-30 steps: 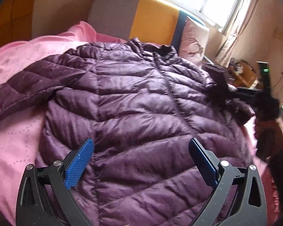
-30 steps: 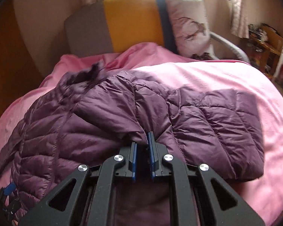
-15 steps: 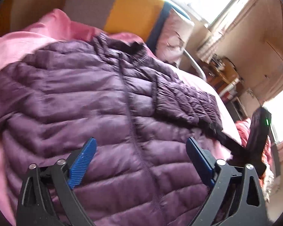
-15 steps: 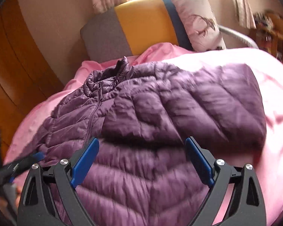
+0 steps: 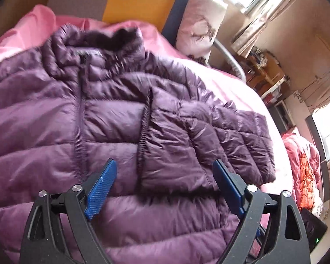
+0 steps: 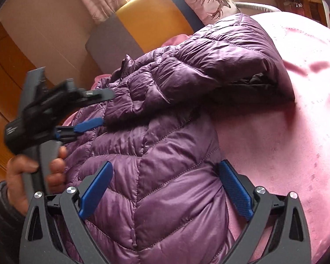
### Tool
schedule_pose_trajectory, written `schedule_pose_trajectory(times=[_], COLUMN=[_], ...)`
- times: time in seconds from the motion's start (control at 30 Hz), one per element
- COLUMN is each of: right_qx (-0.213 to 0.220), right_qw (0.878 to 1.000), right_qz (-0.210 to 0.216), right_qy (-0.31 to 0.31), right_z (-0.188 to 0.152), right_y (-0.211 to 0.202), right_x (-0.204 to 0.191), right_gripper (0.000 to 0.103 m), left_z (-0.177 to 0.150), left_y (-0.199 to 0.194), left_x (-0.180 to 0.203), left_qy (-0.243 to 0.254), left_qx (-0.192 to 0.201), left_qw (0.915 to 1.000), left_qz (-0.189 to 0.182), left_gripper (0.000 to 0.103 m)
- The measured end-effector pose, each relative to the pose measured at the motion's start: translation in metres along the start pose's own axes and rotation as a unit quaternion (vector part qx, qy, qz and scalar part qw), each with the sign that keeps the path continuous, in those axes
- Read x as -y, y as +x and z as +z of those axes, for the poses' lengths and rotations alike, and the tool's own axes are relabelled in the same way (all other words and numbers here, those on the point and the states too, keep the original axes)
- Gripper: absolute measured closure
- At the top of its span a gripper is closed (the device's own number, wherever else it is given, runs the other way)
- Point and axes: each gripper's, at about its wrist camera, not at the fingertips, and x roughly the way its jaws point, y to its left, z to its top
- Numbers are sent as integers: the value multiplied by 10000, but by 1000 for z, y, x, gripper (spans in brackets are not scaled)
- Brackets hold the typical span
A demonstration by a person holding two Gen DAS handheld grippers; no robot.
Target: Fold large clothes
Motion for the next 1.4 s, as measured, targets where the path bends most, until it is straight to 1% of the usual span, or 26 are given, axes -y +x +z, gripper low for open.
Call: schedule_pose_trajectory(times=[0.03,0.07,0.1,0.13,0.23,0.27,0.33,0.4,0.47,0.53,0.6,0.67,0.73,0.83,0.9,1.0,1.1,1.17,1.2,1.27,1.33,1.4], right_qx=[2,3,2,29,195,249,377,448,460,518,559,571,582,558,595,689,701,564,464,251,190,226], right_qw=[10000,10000,9999,9994,9926,9893,9822,9773,9715,9653,9584,9526,9438,9359,9332,9311,9343,9426,9488,9677,9853,9960], right_qz=[26,47,112,248,791,918,1089,1235,1410,1565,1708,1802,1986,2009,2014,1935,1816,1660,1525,1151,707,234], right_qy=[7,18,86,239,896,1103,1484,1661,1850,2028,2217,2385,2577,2841,2916,3015,2987,2843,2727,2231,1545,836], right_z=[0,1,3,5,18,22,29,33,37,40,45,53,61,71,72,72,70,68,69,67,72,75], right_y=[0,-1,-2,-4,-9,-8,-6,-3,0,7,13,20,28,39,37,34,22,17,12,6,-3,-4], right_x=[1,1,2,5,22,28,37,40,41,41,43,46,49,52,55,63,70,65,63,50,29,4], right_gripper=[5,4,3,2,2,2,2,2,2,2,2,2,2,2,2,2,2,2,2,2,2,2], left_z=[1,1,3,5,12,17,26,36,44,48,46,42,36,25,15,-2,-19,-30,-36,-43,-48,-49], left_y=[8,12,13,9,-15,-31,-57,-89,-122,-145,-165,-176,-183,-189,-189,-181,-165,-154,-148,-140,-137,-136], left_x=[1,2,3,4,8,9,7,2,-5,-16,-33,-49,-64,-93,-112,-136,-156,-164,-169,-175,-179,-179], left_qy=[-31,-42,-66,-54,7,13,-28,-110,-153,-235,-350,-435,-551,-817,-1013,-1215,-1431,-1466,-1485,-1535,-1554,-1518], left_qx=[-141,-238,-239,-134,248,450,760,1123,1502,1745,1905,1987,2009,2015,1983,1844,1598,1433,1334,1246,1264,1289], left_qw=[9999,9997,9996,9996,9986,9973,9944,9897,9843,9803,9773,9762,9758,9747,9740,9752,9767,9784,9792,9797,9792,9794], left_qz=[-48,-62,-132,-263,-469,-580,-727,-885,-919,-897,-857,-754,-672,-522,-420,-149,84,263,355,338,311,336], left_gripper=[58,71,87,94,97,97,97,97,97,97,97,97,97,97,97,97,98,98,98,98,98,98])
